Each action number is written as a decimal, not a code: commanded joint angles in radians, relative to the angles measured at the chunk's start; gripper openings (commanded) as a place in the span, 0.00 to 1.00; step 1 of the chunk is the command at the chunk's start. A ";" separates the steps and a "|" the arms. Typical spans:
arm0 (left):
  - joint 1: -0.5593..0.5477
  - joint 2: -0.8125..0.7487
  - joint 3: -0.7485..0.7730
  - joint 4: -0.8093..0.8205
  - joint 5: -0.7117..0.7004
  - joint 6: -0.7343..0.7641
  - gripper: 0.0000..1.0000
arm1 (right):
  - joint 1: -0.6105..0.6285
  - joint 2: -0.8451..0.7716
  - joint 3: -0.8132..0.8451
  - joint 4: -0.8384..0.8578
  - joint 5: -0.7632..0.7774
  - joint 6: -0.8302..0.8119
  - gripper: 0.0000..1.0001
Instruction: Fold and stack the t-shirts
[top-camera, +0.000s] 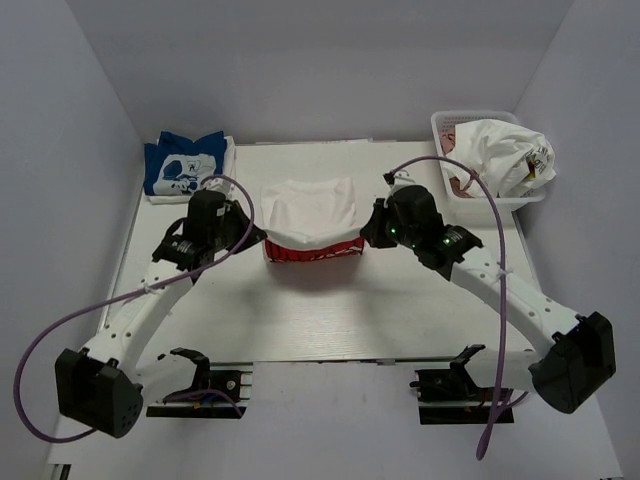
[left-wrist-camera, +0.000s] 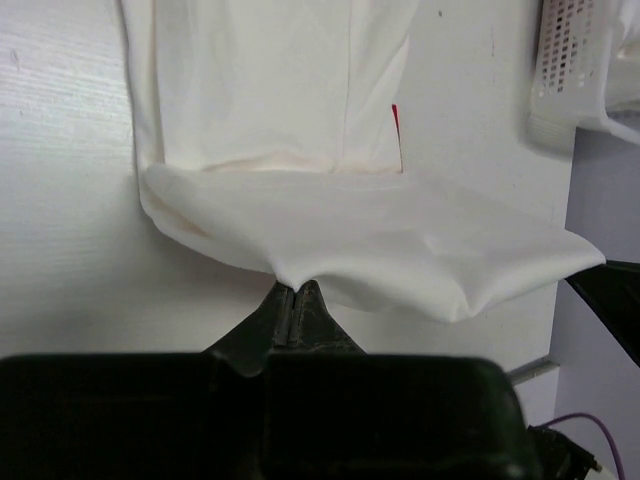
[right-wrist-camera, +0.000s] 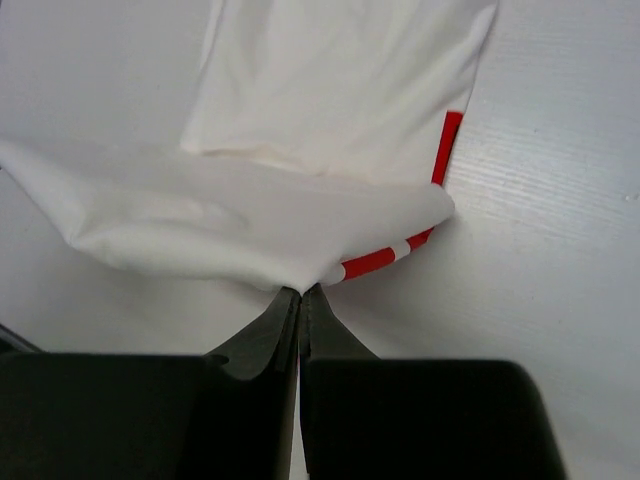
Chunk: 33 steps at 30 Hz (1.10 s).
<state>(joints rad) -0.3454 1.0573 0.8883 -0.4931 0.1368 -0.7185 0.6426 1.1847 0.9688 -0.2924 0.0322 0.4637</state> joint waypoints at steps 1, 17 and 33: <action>0.016 0.091 0.101 0.010 -0.052 0.019 0.00 | -0.015 0.076 0.116 -0.011 0.129 0.001 0.00; 0.025 0.460 0.460 -0.012 -0.273 0.060 0.00 | -0.148 0.456 0.481 -0.014 0.075 -0.057 0.00; 0.103 0.885 0.745 0.028 -0.319 0.096 0.00 | -0.256 0.872 0.829 0.041 -0.186 -0.091 0.00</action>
<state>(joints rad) -0.2615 1.9213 1.5898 -0.5068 -0.1463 -0.6498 0.4049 2.0209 1.7306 -0.2951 -0.0986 0.3840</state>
